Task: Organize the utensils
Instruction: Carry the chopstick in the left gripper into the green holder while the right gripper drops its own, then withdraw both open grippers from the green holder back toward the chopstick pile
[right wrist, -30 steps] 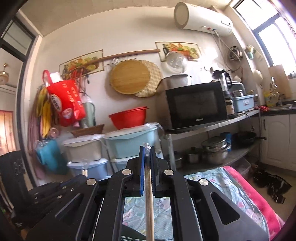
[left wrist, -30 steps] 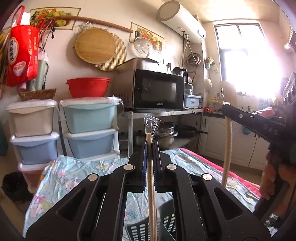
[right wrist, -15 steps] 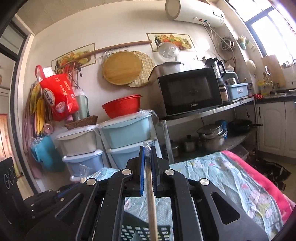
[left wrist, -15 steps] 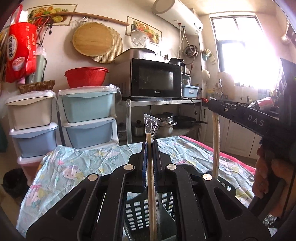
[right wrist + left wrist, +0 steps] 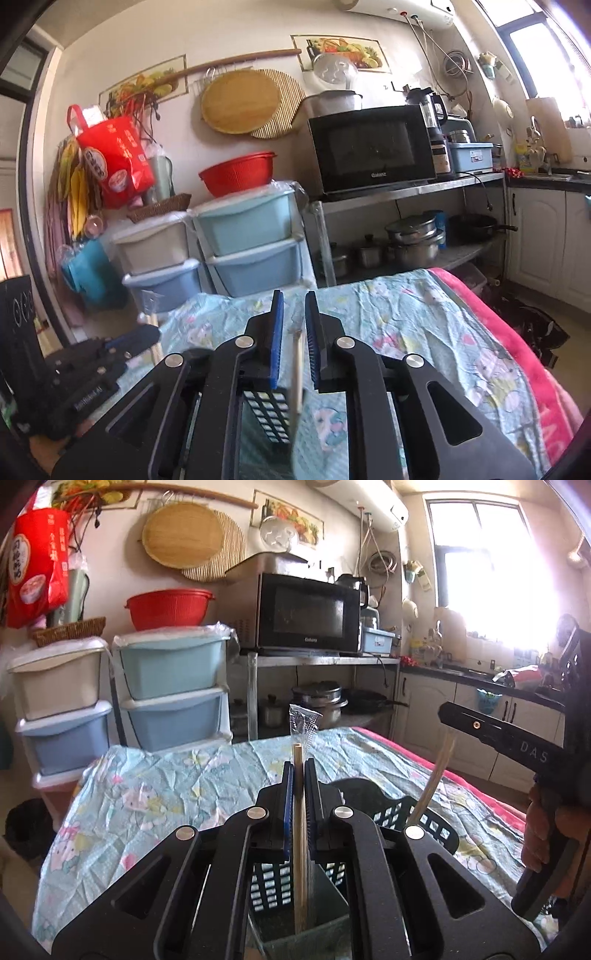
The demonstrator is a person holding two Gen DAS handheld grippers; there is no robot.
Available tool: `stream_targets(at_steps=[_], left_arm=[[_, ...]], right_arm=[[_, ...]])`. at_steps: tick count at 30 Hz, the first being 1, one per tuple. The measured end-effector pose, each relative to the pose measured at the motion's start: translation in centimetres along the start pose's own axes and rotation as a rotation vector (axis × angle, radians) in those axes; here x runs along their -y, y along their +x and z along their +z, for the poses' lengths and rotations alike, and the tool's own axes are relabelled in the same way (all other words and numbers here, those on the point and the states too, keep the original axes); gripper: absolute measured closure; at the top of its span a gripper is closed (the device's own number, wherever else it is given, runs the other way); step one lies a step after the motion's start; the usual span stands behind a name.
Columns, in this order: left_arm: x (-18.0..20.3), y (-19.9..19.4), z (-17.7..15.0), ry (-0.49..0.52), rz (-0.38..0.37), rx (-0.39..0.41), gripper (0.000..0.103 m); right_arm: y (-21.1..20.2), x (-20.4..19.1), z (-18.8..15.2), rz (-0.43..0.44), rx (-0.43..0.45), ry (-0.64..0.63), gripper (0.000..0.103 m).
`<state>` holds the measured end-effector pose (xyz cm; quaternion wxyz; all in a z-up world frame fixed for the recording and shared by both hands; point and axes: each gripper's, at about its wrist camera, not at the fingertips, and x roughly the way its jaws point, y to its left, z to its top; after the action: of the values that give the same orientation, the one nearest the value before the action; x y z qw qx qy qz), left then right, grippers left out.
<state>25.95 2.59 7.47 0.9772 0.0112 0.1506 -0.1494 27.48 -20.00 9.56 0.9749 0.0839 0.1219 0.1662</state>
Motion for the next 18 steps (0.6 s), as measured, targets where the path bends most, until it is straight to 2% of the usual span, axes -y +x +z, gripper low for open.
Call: stream_targets(at_steps=[9, 12, 18], left_arm=[[-0.6, -1.0, -0.2, -0.027, -0.014, -0.074, 0.098], [-1.1, -1.5, -0.1, -0.035, -0.016, -0.082, 0.091], [-1.8, -2.4, -0.1, -0.081, -0.037, -0.108, 0.071]], right_arm=[[-1.2, 0.7, -0.1, 0.005, -0.079, 0.017, 0.082], [-1.6, 0.5, -0.3, 0.008, -0.107, 0.012, 0.08], [-2.6, 0.3, -0.4, 0.022, -0.122, -0.018, 0.072]])
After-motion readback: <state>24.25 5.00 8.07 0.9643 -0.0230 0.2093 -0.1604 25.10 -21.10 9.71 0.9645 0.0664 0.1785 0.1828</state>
